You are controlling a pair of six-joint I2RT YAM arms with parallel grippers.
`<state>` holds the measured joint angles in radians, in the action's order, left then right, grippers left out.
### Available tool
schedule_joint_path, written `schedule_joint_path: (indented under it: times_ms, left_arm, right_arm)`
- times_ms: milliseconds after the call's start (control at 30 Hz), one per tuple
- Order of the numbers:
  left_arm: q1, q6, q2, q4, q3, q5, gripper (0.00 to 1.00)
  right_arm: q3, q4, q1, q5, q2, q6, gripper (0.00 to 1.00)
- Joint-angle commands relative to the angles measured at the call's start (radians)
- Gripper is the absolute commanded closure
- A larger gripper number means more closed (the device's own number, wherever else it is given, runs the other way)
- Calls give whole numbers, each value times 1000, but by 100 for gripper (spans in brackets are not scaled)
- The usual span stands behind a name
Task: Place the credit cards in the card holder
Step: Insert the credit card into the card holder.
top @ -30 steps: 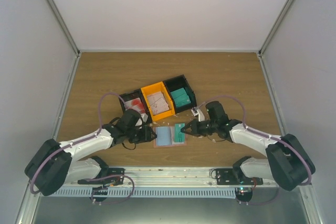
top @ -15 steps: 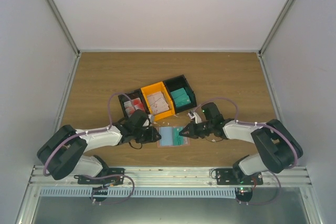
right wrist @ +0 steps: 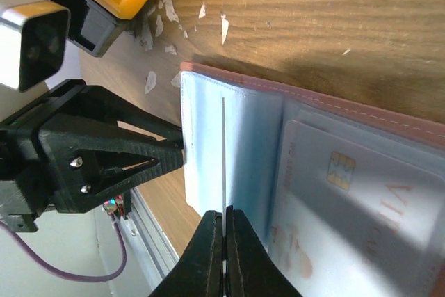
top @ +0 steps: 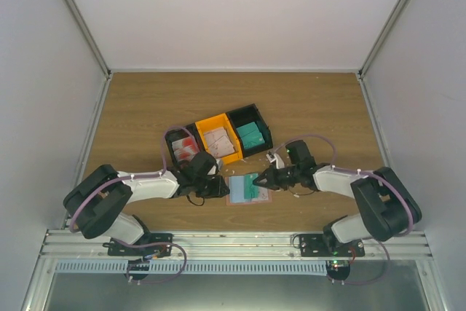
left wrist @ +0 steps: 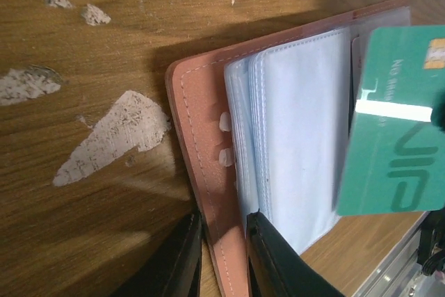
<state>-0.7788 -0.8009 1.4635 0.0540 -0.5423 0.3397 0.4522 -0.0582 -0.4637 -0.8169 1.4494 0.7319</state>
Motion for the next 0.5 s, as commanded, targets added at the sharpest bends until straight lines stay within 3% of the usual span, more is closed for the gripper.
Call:
schedule_joint_path:
  times_ms: [0,167,467]
  left_arm:
    - [-7,3,22,52,-10,-72,79]
    - [-7,-3,18,52,-4,-75,79]
    - [-8,-60,35,58,8,-116,81]
  right_arm:
    - [9,87,49,-37,-82,-52,99]
    - [0,143,73,-50,-147,-65,100]
    - [-42,61,83,-49,-42,-53,100]
